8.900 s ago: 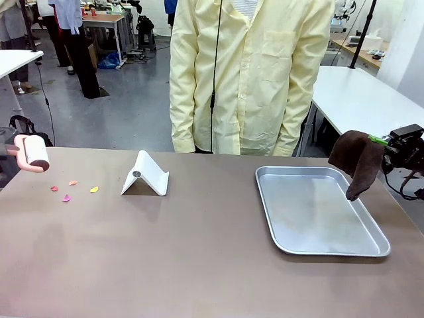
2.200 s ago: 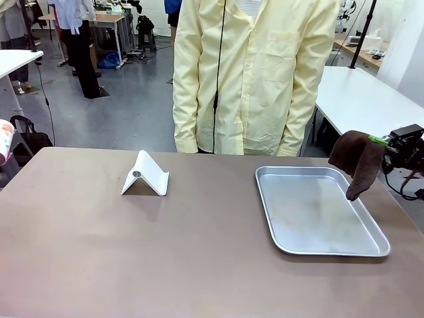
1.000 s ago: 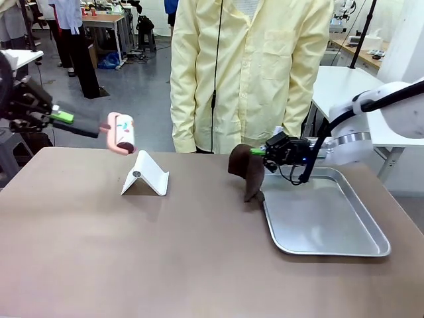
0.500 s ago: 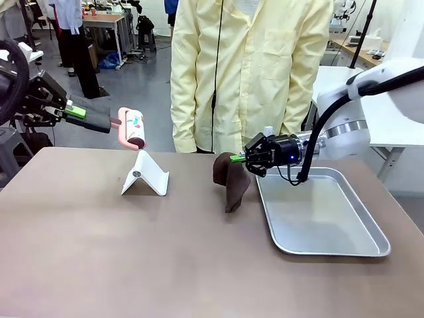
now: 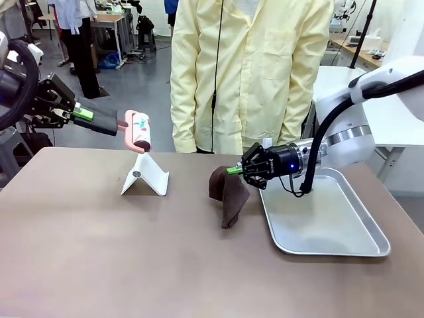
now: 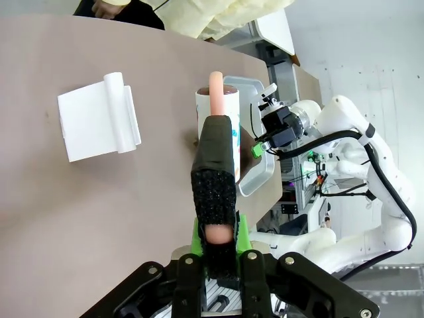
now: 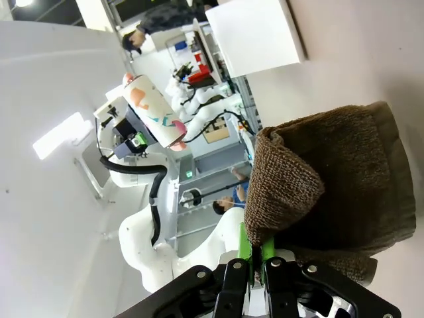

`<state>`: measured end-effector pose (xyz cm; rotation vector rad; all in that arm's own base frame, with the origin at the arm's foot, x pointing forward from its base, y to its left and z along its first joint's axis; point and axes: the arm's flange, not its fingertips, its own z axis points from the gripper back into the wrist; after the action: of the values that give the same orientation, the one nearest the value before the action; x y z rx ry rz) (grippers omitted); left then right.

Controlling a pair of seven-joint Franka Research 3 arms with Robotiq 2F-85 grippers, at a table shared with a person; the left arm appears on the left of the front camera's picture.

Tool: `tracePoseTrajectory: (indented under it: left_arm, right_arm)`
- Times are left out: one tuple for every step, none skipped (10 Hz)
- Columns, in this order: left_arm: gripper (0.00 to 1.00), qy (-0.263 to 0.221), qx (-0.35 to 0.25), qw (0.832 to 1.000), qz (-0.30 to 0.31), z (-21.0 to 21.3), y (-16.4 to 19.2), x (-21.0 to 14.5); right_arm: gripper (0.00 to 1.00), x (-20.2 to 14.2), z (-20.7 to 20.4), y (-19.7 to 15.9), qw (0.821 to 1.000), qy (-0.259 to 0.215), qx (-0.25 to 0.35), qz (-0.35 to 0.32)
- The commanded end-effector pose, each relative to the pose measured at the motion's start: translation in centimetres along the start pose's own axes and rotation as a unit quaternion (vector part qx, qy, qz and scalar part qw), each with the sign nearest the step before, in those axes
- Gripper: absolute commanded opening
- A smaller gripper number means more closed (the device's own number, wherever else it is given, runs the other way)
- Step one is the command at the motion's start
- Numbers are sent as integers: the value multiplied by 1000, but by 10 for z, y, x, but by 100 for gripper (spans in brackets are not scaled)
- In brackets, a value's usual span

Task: Clean the surface of the table.
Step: Return the Lint Roller and towel to their original positions.

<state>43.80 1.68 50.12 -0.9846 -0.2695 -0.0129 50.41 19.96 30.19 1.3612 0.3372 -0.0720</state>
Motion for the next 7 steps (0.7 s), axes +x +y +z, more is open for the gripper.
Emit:
tracePoseTrajectory:
  left_arm:
    - [20,-5,0,1000,1,4,1,0]
    - [20,-5,0,1000,1,4,1,0]
    - [20,-5,0,1000,1,4,1,0]
    - [20,-2,1,1000,1,2,1,0]
    - [20,24,22,999,-5,-8,-7,10]
    - [20,46,25,999,-9,-17,-15,24]
    - [20,54,51,997,-10,-28,-21,37]
  right_arm:
    - [6,4,1,7,1000,0,-1,10]
    - [6,4,1,7,1000,0,-1,10]
    - [6,4,1,7,1000,0,-1,10]
    - [6,1,1,3,1000,-1,0,3]
    - [6,4,-7,15,998,-35,-45,-22]
    - [6,-2,-20,28,993,-64,-86,-47]
    - [6,-7,-29,40,988,-78,-112,-77]
